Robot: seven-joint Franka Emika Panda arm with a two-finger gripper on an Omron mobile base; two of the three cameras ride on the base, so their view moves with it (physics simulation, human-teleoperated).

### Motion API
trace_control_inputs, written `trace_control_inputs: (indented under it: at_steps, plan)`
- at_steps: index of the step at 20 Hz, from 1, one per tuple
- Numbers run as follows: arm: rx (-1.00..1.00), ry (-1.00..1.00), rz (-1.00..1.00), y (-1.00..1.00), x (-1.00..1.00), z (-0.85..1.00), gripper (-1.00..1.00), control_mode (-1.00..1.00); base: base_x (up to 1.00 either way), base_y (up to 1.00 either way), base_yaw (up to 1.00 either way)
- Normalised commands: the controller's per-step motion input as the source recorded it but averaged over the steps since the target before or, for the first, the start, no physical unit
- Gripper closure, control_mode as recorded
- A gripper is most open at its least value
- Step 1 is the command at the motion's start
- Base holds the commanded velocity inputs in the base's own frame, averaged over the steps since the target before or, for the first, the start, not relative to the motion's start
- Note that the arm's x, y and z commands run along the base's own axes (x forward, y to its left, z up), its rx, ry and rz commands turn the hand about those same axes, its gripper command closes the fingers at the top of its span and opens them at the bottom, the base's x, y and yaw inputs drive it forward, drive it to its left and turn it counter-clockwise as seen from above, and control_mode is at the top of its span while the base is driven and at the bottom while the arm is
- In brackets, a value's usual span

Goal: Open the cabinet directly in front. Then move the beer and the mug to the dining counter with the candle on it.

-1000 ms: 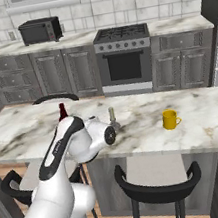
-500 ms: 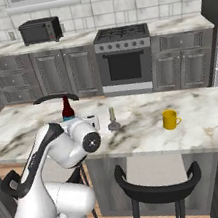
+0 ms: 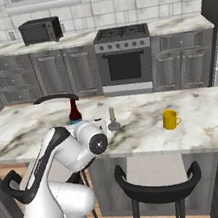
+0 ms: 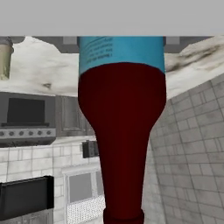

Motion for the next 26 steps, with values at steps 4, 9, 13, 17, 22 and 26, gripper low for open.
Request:
trace_control_inputs:
  at_steps: [4, 9, 13, 17, 22, 26]
  plan:
    - [-0.01, 0.02, 0.0, -0.19, 0.06, -0.52, 1.0, -1.0, 0.0, 0.0, 0.0]
    - [0.0, -0.01, 0.0, 0.11, 0.32, -0.37, 1.0, -1.0, 0.0, 0.0, 0.0]
    - [0.0, 0.0, 0.0, 0.24, 0.41, -0.33, 1.0, -1.0, 0.0, 0.0, 0.0]
    - [0.0, -0.02, 0.0, 0.19, 0.39, -0.41, 1.0, -1.0, 0.0, 0.0, 0.0]
    - [0.0, -0.07, -0.02, 0.02, 0.29, -0.58, 1.0, -1.0, 0.0, 0.0, 0.0]
    - [0.0, -0.11, -0.06, 0.0, 0.17, -0.54, 1.0, -1.0, 0.0, 0.0, 0.0]
